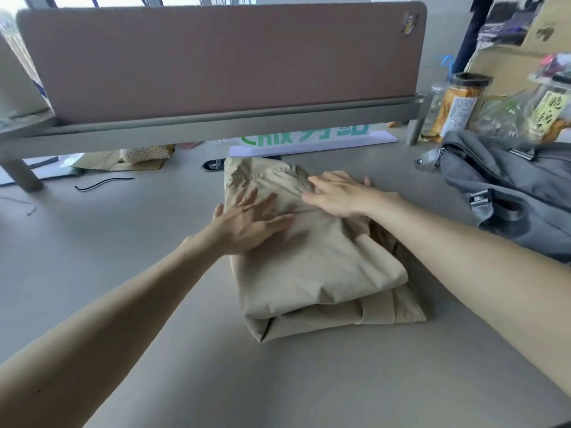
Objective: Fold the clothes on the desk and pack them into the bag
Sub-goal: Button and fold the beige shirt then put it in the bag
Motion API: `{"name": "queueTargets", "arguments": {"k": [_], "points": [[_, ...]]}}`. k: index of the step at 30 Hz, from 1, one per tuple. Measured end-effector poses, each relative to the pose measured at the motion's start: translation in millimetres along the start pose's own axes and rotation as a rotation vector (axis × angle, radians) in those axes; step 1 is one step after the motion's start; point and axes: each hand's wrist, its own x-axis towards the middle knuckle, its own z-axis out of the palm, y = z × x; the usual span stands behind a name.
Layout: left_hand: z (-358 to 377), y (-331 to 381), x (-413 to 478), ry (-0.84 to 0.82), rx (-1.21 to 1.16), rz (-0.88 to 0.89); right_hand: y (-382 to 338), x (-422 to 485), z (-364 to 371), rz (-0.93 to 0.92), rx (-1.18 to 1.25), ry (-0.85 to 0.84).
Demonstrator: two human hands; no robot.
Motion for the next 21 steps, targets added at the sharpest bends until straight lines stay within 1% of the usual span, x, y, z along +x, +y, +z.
{"name": "queueTargets", "arguments": {"k": [3,6,8,10,12,14,16,18,21], "points": [[10,12,-42,-0.050,0.084,0.067,-13,-50,4,-0.044,-0.022,-0.022],[30,13,-63,0.021,0.132,0.073,-8,-82,32,-0.060,-0.082,-0.047],[40,9,-66,0.118,0.135,0.095,1,-89,52,-0.063,-0.050,0.009],[45,6,-63,0.180,0.152,0.116,6,-91,67,-0.066,-0.025,0.104],[48,5,-61,0.212,0.161,0.135,8,-90,74,-0.067,-0.040,0.182],[51,2,-59,0.228,0.163,0.148,9,-88,77,-0.061,-0.053,0.212],[51,-2,-58,0.239,0.158,0.174,9,-88,76,-0.061,-0.051,0.199],[49,-6,-61,0.201,0.134,0.194,12,-94,74,-0.090,-0.035,0.154],[41,-19,-73,0.118,0.092,0.230,34,-100,61,-0.207,-0.014,0.038]]}}
